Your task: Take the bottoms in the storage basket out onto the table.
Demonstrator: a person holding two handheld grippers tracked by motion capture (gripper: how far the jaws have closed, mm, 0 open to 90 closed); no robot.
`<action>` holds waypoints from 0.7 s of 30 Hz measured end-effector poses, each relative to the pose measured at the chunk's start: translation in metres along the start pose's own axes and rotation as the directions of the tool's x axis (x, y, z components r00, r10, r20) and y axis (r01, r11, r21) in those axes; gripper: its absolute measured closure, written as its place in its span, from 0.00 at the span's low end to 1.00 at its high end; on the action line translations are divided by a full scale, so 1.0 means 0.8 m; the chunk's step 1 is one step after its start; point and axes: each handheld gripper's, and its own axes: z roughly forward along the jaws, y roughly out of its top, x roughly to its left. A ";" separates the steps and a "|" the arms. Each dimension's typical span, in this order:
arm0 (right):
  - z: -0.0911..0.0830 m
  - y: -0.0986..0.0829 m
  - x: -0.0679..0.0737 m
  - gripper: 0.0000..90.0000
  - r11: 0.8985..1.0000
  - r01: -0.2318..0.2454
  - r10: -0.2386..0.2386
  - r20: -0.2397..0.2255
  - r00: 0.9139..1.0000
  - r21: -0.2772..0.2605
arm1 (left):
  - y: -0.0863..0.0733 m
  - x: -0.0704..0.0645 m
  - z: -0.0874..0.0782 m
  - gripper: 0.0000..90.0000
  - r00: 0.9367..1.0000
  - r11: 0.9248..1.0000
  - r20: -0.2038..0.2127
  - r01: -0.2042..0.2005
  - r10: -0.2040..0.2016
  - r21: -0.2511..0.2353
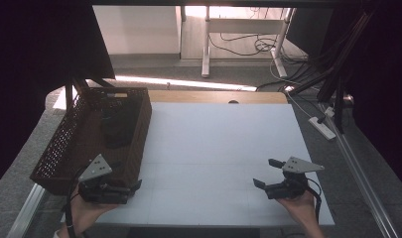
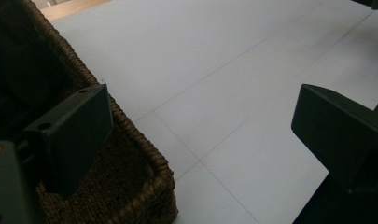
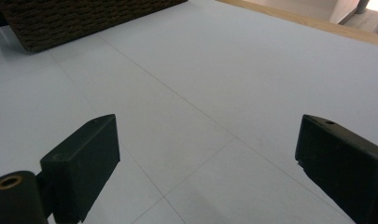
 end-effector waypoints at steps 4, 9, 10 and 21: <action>0.000 0.000 0.000 0.07 1.000 0.000 0.000 -0.004 1.000 -0.003 | 0.000 0.001 -0.003 0.06 1.000 1.000 -0.008 0.004 -0.004 -0.008; -0.002 0.001 0.001 0.07 1.000 -0.001 0.001 -0.002 1.000 -0.014 | -0.001 0.005 -0.005 0.06 1.000 1.000 -0.018 0.015 -0.016 -0.021; -0.002 0.001 0.001 0.07 1.000 -0.002 0.002 -0.007 1.000 -0.012 | -0.001 0.006 -0.006 0.06 1.000 1.000 -0.021 0.018 -0.018 -0.023; -0.001 0.000 0.001 0.07 1.000 0.005 -0.005 -0.005 1.000 -0.006 | -0.001 0.009 -0.008 0.06 0.999 0.999 -0.028 0.025 -0.026 -0.025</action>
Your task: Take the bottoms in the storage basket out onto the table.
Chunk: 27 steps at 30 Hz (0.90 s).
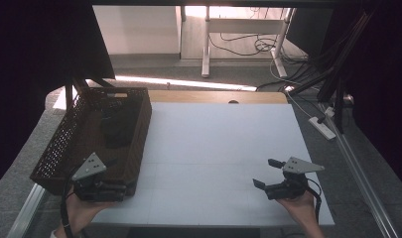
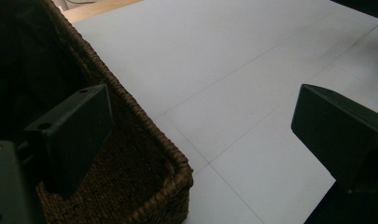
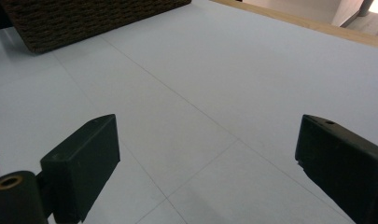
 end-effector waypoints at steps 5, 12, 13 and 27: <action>0.001 0.000 0.001 0.07 1.000 0.001 -0.001 0.002 1.000 0.002 | 0.001 0.000 -0.002 0.06 1.000 1.000 -0.003 -0.001 0.001 -0.007; 0.000 0.000 0.001 0.07 1.000 0.002 -0.002 0.002 1.000 -0.001 | 0.002 0.002 -0.003 0.06 1.000 1.000 -0.007 0.001 -0.001 -0.011; 0.000 0.000 0.001 0.07 1.000 0.003 -0.003 0.003 1.000 0.000 | 0.002 0.003 -0.004 0.06 1.000 1.000 -0.008 0.001 -0.001 -0.010; 0.002 0.002 0.003 0.07 1.000 0.014 -0.014 -0.009 1.000 -0.001 | 0.027 0.007 -0.010 0.07 1.000 0.999 -0.026 0.004 -0.005 -0.033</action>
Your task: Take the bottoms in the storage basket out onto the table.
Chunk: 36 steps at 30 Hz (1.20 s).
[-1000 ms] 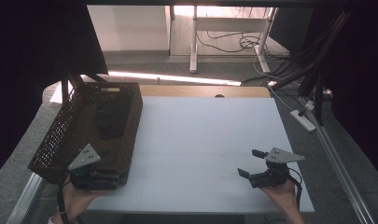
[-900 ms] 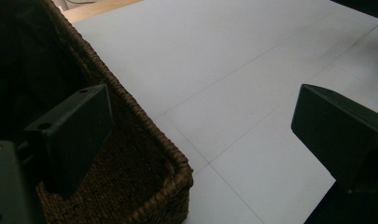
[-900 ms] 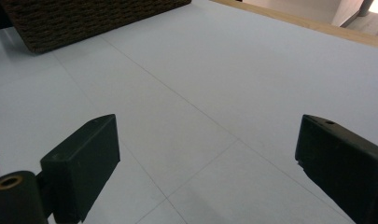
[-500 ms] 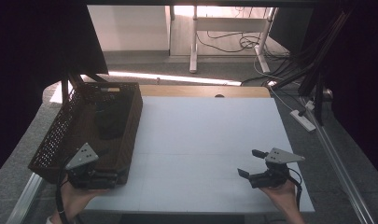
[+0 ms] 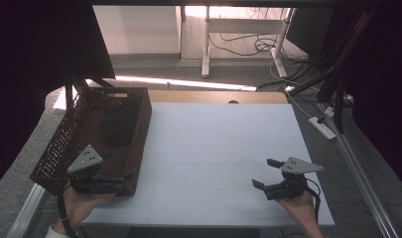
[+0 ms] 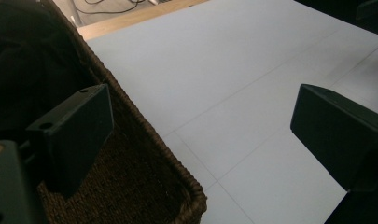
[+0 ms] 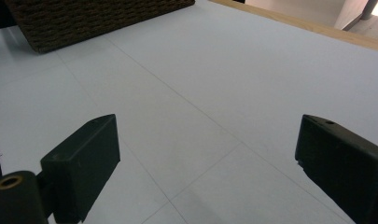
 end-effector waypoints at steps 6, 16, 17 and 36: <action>0.002 0.000 0.000 0.07 1.000 -0.002 0.002 0.014 1.000 0.009 | 0.010 0.005 -0.004 0.07 1.000 1.000 -0.005 -0.003 0.003 -0.018; 0.004 -0.002 0.000 0.07 1.000 -0.005 0.004 0.016 1.000 0.020 | 0.020 0.013 0.002 0.07 1.000 1.000 0.005 0.000 0.000 -0.005; 0.004 -0.002 0.000 0.07 1.000 -0.005 0.005 0.014 1.000 0.021 | 0.021 0.014 0.003 0.07 1.000 1.000 0.006 0.004 -0.004 -0.004; 0.005 -0.003 -0.001 0.07 1.000 -0.006 0.006 0.018 1.000 0.029 | 0.034 0.030 0.012 0.08 1.000 1.000 0.002 0.018 -0.019 0.009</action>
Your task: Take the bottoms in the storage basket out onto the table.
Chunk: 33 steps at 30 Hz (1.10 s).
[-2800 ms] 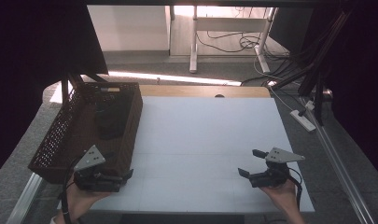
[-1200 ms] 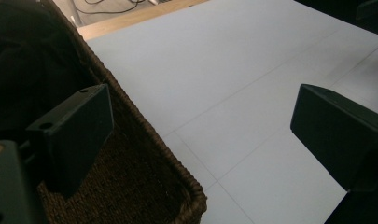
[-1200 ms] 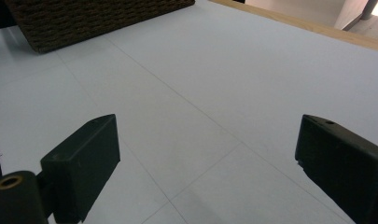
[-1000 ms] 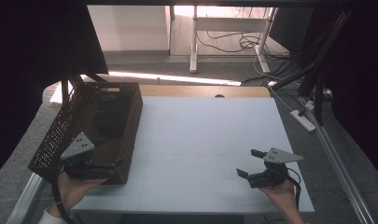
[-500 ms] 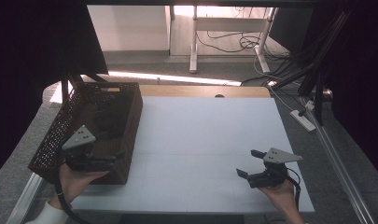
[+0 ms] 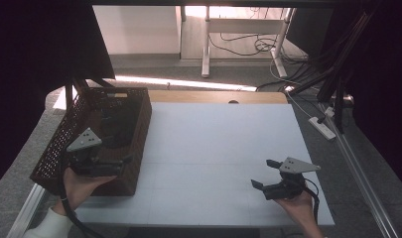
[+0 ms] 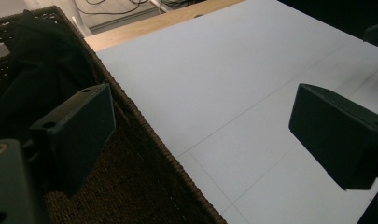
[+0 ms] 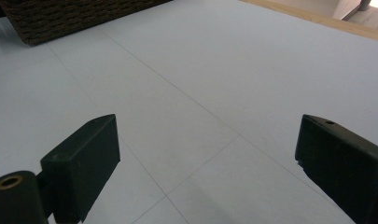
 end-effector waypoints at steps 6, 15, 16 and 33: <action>0.000 0.000 0.000 0.07 1.000 0.002 -0.002 -0.003 1.000 0.004 | 0.004 0.004 0.002 0.08 1.000 1.000 0.000 0.003 -0.003 0.002; 0.002 -0.001 0.000 0.07 1.000 0.001 -0.001 -0.003 1.000 0.012 | 0.016 0.010 0.007 0.08 1.000 1.000 -0.026 -0.014 0.014 0.019; 0.002 -0.001 0.000 0.07 1.000 0.002 -0.002 -0.002 1.000 0.013 | 0.017 0.011 0.007 0.08 1.000 1.000 -0.025 -0.015 0.015 0.019; 0.003 -0.001 0.000 0.07 1.000 0.003 -0.003 -0.007 1.000 0.015 | 0.042 0.023 0.013 0.08 0.999 0.999 -0.039 -0.020 0.021 0.028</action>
